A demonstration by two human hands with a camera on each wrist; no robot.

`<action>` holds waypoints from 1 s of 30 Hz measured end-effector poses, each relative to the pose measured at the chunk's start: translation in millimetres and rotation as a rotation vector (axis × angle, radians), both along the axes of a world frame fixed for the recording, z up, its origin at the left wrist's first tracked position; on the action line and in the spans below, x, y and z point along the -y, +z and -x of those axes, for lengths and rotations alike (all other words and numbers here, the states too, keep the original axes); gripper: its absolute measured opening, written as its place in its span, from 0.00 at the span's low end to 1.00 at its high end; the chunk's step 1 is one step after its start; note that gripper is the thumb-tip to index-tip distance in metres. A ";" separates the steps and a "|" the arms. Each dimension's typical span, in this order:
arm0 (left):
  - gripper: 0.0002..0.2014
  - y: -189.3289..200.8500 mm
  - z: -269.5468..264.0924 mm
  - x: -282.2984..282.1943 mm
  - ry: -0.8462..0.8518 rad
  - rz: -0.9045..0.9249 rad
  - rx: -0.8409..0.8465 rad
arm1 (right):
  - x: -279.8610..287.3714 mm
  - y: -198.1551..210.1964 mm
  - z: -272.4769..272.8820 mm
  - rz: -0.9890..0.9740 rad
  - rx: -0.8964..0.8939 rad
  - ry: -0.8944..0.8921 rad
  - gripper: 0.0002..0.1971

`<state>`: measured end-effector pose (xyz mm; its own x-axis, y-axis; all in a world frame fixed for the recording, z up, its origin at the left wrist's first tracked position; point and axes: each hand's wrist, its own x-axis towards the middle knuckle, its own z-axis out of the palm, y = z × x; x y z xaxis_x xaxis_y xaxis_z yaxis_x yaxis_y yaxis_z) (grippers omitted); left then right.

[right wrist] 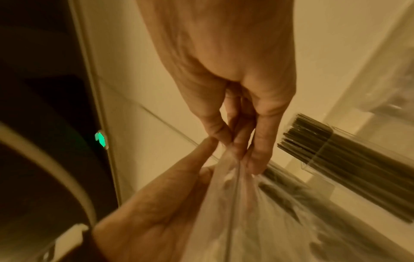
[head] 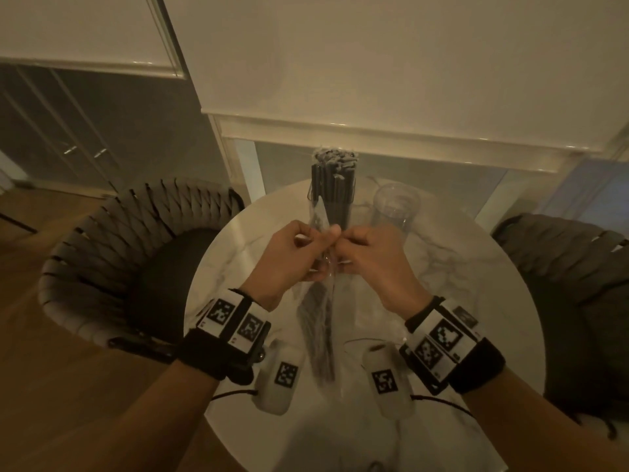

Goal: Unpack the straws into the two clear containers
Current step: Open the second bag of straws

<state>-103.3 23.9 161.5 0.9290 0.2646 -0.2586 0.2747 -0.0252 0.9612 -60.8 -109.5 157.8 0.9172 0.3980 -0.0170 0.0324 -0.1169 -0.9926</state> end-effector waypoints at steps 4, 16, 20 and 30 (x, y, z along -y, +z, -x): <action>0.11 1.3 1.1 -5.5 0.024 -0.150 0.130 | 0.9 -3.4 0.7 0.139 0.163 -0.016 0.07; 0.07 0.1 1.6 3.0 -0.026 -0.674 0.238 | -11.0 2.9 -7.3 0.505 0.421 0.068 0.04; 0.14 2.4 9.2 -15.7 0.088 -0.801 0.220 | 2.2 7.6 -28.6 0.592 0.471 -0.124 0.04; 0.15 -11.4 -4.1 8.7 -0.003 -1.052 0.162 | -20.9 -11.8 -31.8 0.580 0.414 0.079 0.14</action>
<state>-99.2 15.2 150.2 0.9330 0.2805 0.2257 0.1438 -0.8651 0.4806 -29.1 -88.6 146.1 0.8630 0.4958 0.0970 0.4230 -0.6041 -0.6754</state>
